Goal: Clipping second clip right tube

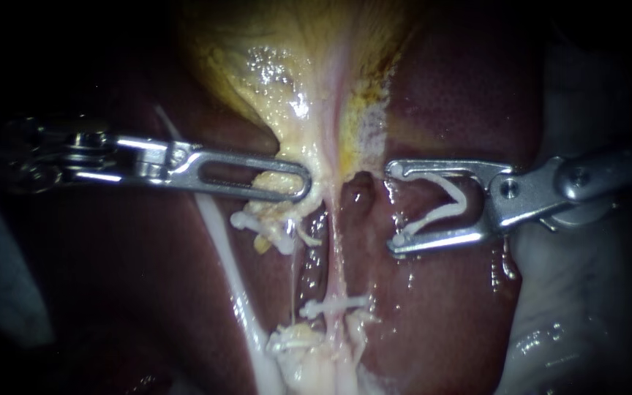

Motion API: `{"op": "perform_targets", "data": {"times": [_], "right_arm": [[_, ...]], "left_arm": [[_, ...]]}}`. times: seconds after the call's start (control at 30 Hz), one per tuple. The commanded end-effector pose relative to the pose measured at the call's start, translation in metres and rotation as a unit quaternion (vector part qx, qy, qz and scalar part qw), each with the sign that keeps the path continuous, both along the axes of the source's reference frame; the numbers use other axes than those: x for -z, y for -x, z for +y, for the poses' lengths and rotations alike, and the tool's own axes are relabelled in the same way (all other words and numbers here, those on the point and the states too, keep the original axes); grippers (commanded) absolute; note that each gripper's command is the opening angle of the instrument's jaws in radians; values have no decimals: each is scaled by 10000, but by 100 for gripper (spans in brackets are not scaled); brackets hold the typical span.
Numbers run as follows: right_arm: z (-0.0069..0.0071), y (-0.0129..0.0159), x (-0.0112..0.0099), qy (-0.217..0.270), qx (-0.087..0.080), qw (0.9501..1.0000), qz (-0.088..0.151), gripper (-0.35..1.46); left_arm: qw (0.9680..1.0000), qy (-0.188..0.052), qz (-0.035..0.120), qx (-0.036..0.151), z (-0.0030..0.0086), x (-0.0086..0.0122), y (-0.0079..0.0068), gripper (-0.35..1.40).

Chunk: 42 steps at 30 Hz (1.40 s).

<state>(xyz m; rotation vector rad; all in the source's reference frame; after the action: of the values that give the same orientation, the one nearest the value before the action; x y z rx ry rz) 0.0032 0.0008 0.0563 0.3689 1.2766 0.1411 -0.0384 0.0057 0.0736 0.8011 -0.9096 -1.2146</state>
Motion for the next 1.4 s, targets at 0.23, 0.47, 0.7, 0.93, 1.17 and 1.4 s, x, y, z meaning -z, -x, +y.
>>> {"op": "perform_targets", "data": {"times": [0.23, 0.47, 0.7, 0.93, 1.17, 1.4], "right_arm": [[-1, -1, -1, -5, 24, 10000, 18, 50], [-2, -4, -1, -6, 32, 10000, 24, 50], [-21, -18, -15, -704, -22, 9973, -207, 49], [-45, -47, -50, -1420, -119, 9886, -488, 48], [-66, -74, -80, -1810, -56, 9815, -616, 46], [-84, -101, -95, -2060, 7, 9763, -659, 46]], "left_arm": [[10000, -45, -30, -28, 7, 19, -22, -35], [9998, -75, 50, 155, 23, 52, -55, -35], [9998, -51, 45, 165, 23, 55, -54, -35], [9998, -51, 47, 168, 22, 56, -54, -35], [9998, -51, 49, 172, 21, 56, -53, -35], [9998, -47, 54, 177, 20, 56, -52, -35]]}}
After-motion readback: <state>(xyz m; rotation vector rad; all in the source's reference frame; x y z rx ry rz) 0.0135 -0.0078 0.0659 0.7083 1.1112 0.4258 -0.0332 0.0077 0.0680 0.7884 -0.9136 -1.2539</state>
